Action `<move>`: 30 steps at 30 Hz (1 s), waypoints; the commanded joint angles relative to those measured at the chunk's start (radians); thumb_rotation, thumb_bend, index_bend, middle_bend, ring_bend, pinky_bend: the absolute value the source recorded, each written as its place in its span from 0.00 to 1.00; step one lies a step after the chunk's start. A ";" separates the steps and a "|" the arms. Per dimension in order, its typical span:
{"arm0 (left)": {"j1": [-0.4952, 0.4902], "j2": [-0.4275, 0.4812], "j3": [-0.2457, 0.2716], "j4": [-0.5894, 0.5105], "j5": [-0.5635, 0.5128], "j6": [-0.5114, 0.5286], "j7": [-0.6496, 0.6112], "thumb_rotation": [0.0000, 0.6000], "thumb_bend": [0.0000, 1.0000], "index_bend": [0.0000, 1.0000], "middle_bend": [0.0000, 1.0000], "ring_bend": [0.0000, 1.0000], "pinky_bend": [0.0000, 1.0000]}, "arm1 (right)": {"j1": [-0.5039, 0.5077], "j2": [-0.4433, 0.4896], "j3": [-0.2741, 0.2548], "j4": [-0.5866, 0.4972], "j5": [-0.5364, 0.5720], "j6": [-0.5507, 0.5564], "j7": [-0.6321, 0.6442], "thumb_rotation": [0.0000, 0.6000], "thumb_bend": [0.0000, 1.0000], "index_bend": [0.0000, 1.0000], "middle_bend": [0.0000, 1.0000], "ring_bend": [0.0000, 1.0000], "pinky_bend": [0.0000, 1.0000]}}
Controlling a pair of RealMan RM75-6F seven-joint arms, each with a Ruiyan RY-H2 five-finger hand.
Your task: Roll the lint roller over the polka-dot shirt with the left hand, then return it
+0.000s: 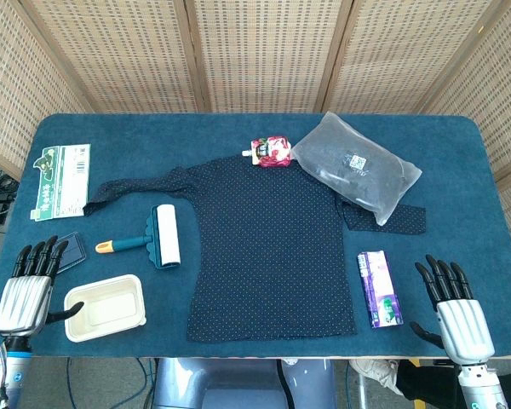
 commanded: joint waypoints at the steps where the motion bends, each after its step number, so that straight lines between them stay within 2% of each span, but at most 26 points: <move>1: -0.001 -0.001 -0.001 0.002 -0.002 -0.002 -0.002 1.00 0.09 0.00 0.00 0.00 0.00 | 0.000 -0.001 0.000 0.001 -0.002 0.002 -0.002 1.00 0.09 0.00 0.00 0.00 0.00; 30: -0.003 -0.007 0.010 0.000 0.012 0.000 0.002 1.00 0.10 0.00 0.00 0.00 0.00 | -0.007 0.013 -0.004 -0.014 -0.017 0.023 0.013 1.00 0.09 0.00 0.00 0.00 0.00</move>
